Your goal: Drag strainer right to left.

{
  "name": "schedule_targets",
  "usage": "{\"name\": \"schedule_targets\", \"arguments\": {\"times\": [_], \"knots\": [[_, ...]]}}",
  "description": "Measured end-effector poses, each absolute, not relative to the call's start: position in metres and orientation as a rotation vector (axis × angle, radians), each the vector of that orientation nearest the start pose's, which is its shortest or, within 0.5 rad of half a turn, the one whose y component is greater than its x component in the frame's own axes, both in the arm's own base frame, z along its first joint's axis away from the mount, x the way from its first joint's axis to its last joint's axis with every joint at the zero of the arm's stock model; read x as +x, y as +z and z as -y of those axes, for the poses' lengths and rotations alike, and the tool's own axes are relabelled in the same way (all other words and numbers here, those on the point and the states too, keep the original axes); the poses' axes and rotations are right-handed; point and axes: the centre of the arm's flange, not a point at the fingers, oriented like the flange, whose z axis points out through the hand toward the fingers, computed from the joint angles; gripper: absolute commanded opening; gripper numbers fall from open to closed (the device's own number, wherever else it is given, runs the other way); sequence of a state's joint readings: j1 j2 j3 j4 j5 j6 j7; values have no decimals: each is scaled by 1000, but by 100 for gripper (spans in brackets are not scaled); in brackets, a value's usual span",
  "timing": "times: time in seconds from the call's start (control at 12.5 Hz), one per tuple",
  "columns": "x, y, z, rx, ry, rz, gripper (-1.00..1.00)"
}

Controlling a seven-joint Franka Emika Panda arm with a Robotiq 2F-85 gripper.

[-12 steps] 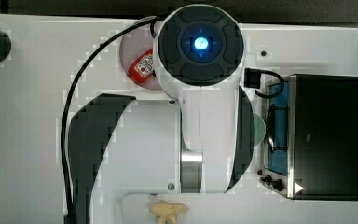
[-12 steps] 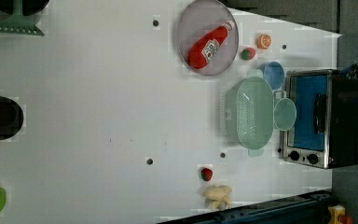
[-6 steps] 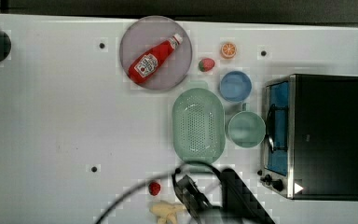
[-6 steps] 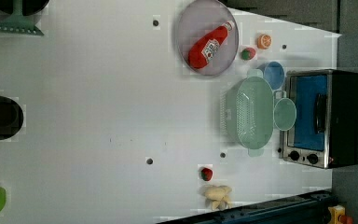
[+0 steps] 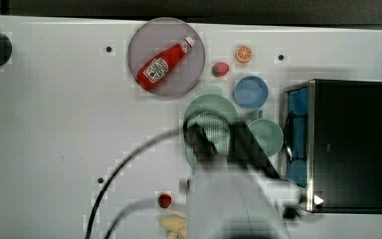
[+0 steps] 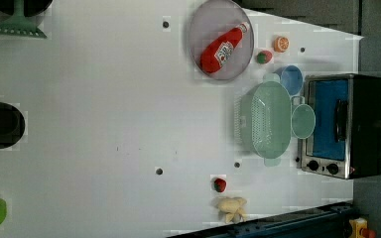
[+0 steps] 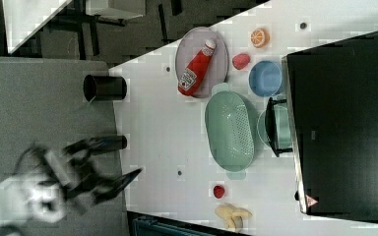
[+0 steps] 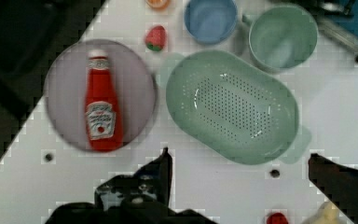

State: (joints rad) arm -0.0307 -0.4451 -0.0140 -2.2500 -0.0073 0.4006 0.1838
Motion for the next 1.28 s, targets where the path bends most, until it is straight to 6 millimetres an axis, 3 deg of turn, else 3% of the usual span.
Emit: {"name": "schedule_targets", "arguments": {"times": [0.16,0.24,0.4,0.56,0.72,0.88,1.12,1.28], "knots": [[467,448,22,-2677,-52,-1649,100],[473,394,24,-2686,14,-1724,100],[468,297,28,-2600,179,-1927,100],[461,230,31,-2533,256,-2073,100],[460,188,29,-2493,253,-2123,100],[467,165,28,-2464,223,-2135,100],[474,153,37,-2402,127,-2172,100],[474,151,33,-2347,119,-2217,100]]}}
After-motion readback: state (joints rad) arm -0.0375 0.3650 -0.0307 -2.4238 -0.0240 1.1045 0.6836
